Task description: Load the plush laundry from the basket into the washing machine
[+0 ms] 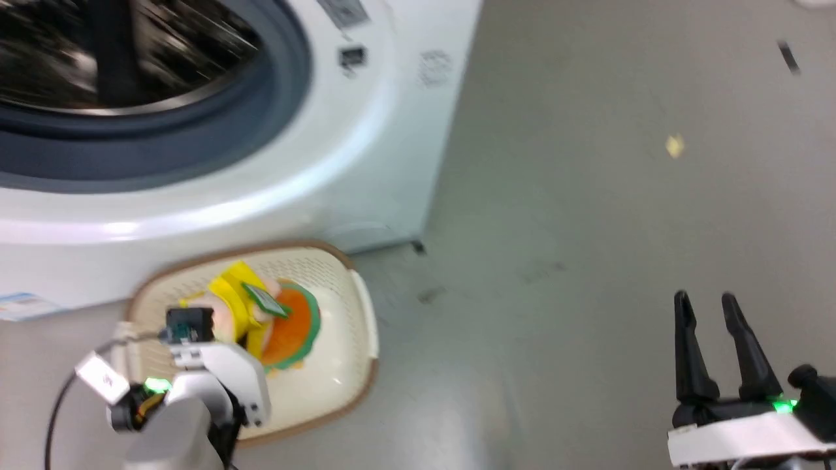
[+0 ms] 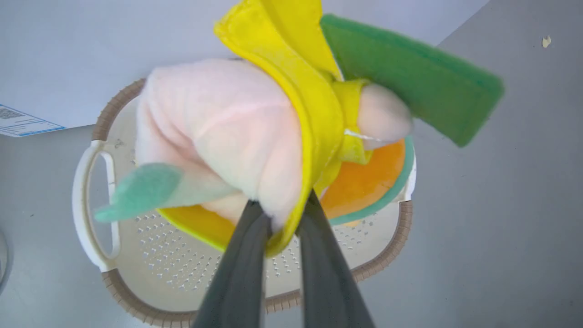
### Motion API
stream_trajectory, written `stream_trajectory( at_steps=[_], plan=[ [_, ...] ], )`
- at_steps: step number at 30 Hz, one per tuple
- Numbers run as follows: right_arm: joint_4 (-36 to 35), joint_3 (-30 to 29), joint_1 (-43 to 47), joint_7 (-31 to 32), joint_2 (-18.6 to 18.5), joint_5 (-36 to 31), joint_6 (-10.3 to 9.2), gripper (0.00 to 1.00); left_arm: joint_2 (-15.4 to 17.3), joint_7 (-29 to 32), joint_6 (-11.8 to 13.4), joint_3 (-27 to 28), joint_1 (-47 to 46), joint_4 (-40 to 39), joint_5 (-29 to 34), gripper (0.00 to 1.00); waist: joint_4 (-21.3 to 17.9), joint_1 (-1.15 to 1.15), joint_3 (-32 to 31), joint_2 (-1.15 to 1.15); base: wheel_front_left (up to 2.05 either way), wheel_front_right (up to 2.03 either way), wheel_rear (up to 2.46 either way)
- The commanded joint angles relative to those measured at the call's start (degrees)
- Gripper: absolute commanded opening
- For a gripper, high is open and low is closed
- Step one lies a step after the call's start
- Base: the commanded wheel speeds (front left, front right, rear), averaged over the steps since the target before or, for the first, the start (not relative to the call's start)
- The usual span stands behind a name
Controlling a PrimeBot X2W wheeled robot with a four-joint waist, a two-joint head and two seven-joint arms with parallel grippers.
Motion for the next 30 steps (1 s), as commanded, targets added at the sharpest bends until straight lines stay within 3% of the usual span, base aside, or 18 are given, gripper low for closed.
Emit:
stream_trajectory(
  at_steps=[1, 7, 12, 14, 15, 17, 19, 24, 30],
  plan=[
    [-0.1, -0.2, 1.3, -0.3, 0.0, -0.7, 0.03, 1.0, -0.7, -1.9, -0.9, 0.3, 2.1, -0.6, -0.8, 0.0, 6.6, 0.02, -7.5, 0.0, 0.0, 0.0, 0.0],
    [-0.5, -0.5, 3.5, -0.3, 0.0, -1.7, 0.03, 1.0, -2.1, -4.9, -2.1, 0.9, 6.7, -3.7, -2.4, 0.0, 9.3, 0.02, -11.0, 0.0, 0.0, 0.0, 0.0],
    [-0.6, -1.1, 5.6, -0.3, 0.0, -2.1, 0.03, 1.0, -2.4, -5.7, -2.6, 2.4, 11.9, -12.4, -3.5, 0.0, 11.1, 0.02, -13.2, 0.0, 0.0, 0.0, 0.0],
    [-0.9, -0.9, 6.3, -0.3, 0.0, -2.3, 0.03, 1.0, -1.8, -5.8, -1.1, 4.7, 15.7, -23.0, -2.7, 0.0, 11.5, 0.02, -13.5, 0.0, 0.0, 0.0, 0.0],
    [-0.9, -0.9, 6.3, -0.3, 0.0, -2.3, 0.03, 1.0, -1.8, -5.8, -1.1, 4.7, 15.7, -23.0, -2.7, 0.0, 11.5, 0.02, -13.5, 0.0, 0.0, 0.0, 0.0],
    [-1.1, -0.9, 6.5, -0.3, 0.0, -2.3, 0.03, 1.0, -2.0, -5.8, 0.2, 6.7, 18.4, -30.5, -2.2, 0.0, 11.6, 0.02, -13.4, 0.0, 0.0, 0.0, 0.0],
    [-1.4, -0.6, 6.5, -0.3, 0.0, -2.4, 0.03, 1.0, -2.6, -5.8, 1.5, 8.8, 21.4, -41.0, -0.9, 0.0, 11.6, 0.02, -12.4, 0.0, 0.0, 0.0, 0.0],
    [-1.9, 0.6, 4.8, -0.3, 0.0, -3.1, 0.03, 1.0, -3.2, -5.8, 2.9, 10.9, 21.4, -53.5, 1.2, 0.0, 10.4, 0.02, -8.4, 0.0, 0.0, 0.0, 0.0],
    [-2.4, 1.3, 2.2, -0.3, 0.0, -3.3, 0.03, 1.0, -2.0, -5.4, 3.9, 12.3, 15.1, -57.7, 1.9, 0.0, 7.9, 0.02, -2.2, 0.0, 0.0, 0.0, 0.0]
  ],
)
